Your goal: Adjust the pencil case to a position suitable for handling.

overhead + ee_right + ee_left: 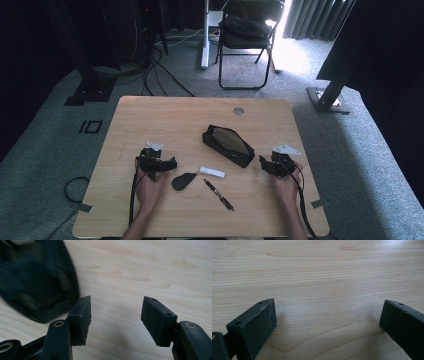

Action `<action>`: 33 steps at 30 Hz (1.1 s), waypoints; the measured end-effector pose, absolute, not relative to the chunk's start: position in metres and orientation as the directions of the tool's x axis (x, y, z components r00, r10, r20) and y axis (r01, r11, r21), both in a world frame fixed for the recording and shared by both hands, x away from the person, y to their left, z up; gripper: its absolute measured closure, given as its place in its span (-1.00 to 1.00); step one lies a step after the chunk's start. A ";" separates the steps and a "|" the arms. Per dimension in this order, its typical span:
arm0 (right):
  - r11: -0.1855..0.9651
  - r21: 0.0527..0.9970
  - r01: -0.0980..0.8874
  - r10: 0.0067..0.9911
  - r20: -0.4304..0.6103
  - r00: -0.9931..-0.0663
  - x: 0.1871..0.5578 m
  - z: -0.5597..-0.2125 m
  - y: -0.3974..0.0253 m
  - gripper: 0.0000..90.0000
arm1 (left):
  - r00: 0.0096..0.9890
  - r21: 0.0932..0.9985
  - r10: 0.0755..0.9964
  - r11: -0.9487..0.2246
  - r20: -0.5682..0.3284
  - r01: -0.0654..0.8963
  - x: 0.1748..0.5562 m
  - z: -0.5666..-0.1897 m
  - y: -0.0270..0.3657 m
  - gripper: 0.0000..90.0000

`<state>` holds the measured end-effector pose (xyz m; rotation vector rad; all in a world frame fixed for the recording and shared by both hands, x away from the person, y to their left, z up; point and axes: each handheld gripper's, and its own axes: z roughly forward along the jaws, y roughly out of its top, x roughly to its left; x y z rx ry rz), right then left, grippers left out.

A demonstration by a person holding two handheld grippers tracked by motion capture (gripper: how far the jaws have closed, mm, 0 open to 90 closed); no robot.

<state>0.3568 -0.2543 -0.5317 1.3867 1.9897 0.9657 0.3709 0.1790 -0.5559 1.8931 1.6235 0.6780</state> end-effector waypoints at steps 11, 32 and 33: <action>0.177 0.855 0.488 0.926 0.024 -0.377 0.347 -0.507 -0.244 -0.05 | 0.147 0.692 0.989 -0.122 0.023 0.712 0.371 -0.556 0.179 -0.97; 0.260 0.845 0.468 0.891 -0.023 -0.454 0.369 -0.496 -0.202 0.32 | 0.156 0.691 0.987 -0.129 0.024 0.711 0.370 -0.556 0.178 -0.97; 0.261 0.843 0.471 0.891 -0.023 -0.453 0.371 -0.496 -0.200 0.32 | 0.157 0.692 0.987 -0.129 0.024 0.711 0.370 -0.556 0.178 -0.97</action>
